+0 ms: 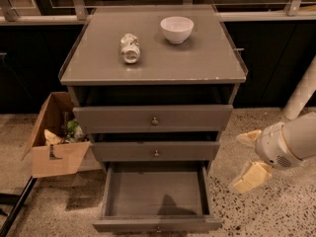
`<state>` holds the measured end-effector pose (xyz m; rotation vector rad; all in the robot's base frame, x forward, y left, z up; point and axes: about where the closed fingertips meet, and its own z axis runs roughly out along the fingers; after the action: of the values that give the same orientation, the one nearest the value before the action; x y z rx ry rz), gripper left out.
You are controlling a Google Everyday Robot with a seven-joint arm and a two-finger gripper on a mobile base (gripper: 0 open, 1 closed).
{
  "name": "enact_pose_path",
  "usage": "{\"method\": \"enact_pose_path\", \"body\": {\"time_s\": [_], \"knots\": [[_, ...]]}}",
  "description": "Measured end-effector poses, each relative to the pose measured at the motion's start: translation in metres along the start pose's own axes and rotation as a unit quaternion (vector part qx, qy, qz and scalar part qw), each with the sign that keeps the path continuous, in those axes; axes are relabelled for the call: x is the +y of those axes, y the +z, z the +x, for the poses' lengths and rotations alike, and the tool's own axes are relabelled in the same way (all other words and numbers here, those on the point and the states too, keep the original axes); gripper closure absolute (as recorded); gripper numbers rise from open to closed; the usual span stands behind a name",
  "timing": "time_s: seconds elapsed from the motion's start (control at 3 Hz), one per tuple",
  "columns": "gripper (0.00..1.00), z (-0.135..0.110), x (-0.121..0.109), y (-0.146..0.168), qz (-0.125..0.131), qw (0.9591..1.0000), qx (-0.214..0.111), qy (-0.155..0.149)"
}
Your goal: Close bottom drawer
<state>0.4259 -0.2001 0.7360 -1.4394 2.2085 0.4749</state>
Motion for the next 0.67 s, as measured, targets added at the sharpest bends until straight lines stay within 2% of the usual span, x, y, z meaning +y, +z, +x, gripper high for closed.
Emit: {"method": "enact_pose_path", "body": {"time_s": [0.67], "knots": [[0.61,0.0,0.0,0.0,0.0,1.0,0.0,0.0]]}}
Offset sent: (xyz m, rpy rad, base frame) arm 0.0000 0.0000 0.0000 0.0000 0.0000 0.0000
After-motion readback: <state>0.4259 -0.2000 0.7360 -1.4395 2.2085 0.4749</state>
